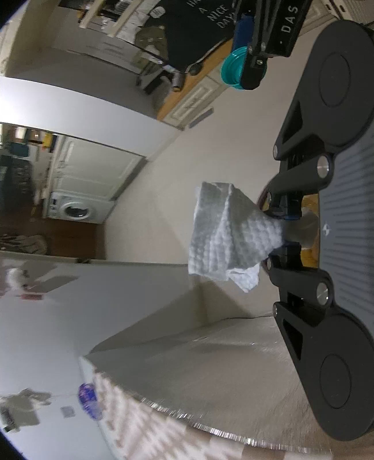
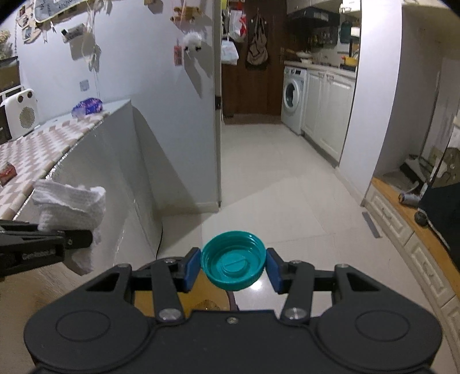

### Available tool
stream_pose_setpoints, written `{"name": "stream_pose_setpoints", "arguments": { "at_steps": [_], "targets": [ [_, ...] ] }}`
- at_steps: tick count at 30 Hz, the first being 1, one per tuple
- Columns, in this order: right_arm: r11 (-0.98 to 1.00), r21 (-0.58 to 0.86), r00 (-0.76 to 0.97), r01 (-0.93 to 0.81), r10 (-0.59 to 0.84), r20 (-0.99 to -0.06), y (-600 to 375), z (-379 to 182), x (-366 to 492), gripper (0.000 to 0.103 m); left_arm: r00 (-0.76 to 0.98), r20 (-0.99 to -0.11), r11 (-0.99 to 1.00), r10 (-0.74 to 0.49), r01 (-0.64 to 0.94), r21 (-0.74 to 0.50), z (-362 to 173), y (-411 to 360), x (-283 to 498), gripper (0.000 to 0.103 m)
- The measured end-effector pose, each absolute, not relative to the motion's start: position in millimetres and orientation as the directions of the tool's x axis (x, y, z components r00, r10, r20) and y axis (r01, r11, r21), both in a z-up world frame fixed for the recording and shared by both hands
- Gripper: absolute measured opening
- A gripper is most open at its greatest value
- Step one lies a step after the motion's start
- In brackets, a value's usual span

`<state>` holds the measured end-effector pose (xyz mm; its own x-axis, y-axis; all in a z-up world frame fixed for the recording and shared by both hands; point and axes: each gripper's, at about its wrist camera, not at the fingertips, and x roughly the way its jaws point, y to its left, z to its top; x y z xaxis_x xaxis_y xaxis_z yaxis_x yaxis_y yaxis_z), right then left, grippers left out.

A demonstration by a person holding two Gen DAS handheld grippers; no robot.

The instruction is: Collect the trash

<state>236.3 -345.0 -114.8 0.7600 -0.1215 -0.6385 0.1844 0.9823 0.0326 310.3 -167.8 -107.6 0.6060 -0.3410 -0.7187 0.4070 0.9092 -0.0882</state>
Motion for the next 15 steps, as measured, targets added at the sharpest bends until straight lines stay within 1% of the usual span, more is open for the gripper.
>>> {"name": "stream_pose_setpoints", "arguments": {
  "at_steps": [7, 15],
  "targets": [
    [0.983, 0.065, 0.716, 0.17, -0.078, -0.694, -343.9, -143.8, 263.1, 0.049, 0.492, -0.806, 0.902, -0.328, 0.417, -0.112, -146.6, -173.3, 342.1, 0.013],
    [0.983, 0.107, 0.669, 0.149, -0.02, -0.743, -337.1, -171.5, 290.8, 0.049, 0.365, -0.877, 0.896, -0.313, 0.421, -0.144, -180.2, -176.8, 376.4, 0.013]
  ]
}}
